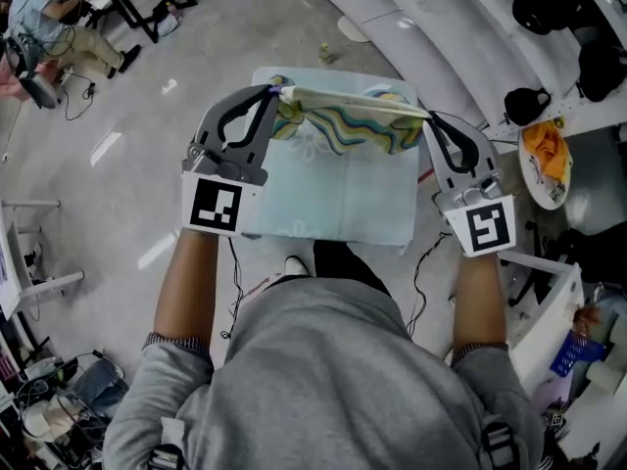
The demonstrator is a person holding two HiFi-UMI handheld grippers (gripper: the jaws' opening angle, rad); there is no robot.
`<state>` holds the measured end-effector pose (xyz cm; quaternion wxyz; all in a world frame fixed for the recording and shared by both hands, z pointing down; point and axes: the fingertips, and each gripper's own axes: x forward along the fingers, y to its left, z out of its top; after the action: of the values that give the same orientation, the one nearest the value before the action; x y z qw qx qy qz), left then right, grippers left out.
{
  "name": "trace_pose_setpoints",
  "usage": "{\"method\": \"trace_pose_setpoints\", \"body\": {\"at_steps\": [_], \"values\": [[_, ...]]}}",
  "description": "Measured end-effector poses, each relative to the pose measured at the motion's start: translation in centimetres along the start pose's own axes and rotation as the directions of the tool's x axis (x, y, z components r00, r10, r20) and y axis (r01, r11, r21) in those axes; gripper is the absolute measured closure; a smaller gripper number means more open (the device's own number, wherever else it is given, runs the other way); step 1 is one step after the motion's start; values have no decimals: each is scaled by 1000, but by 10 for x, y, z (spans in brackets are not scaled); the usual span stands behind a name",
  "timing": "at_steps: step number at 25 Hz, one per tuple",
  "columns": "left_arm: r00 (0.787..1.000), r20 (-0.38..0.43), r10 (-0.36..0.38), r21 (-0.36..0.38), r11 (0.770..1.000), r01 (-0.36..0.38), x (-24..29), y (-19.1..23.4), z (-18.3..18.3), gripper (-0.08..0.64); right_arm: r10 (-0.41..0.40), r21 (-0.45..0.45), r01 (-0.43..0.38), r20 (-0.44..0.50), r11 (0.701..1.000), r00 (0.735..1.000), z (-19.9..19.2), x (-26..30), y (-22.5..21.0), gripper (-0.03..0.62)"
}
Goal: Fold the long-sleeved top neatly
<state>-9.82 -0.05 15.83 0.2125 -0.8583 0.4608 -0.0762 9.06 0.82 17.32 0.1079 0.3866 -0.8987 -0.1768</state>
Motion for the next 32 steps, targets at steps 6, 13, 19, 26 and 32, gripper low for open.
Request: {"method": "trace_pose_setpoints", "body": {"at_steps": [6, 13, 19, 26, 32], "values": [[999, 45, -3, 13, 1000, 3, -64, -10, 41, 534, -34, -13, 35, 37, 999, 999, 48, -39, 40, 565], [999, 35, -27, -56, 998, 29, -139, -41, 71, 534, -60, 20, 59, 48, 998, 997, 87, -97, 91, 565], [995, 10, -97, -105, 990, 97, -186, -70, 74, 534, -47, 59, 45, 23, 997, 999, 91, -136, 133, 565], [982, -82, -173, -94, 982, 165, -184, -101, 26, 534, -27, 84, 34, -84, 996, 996, 37, -136, 151, 565], [966, -165, -200, -127, 975, 180, -156, -109, -30, 534, -28, 54, 39, -200, 998, 979, -24, -117, 147, 565]]}}
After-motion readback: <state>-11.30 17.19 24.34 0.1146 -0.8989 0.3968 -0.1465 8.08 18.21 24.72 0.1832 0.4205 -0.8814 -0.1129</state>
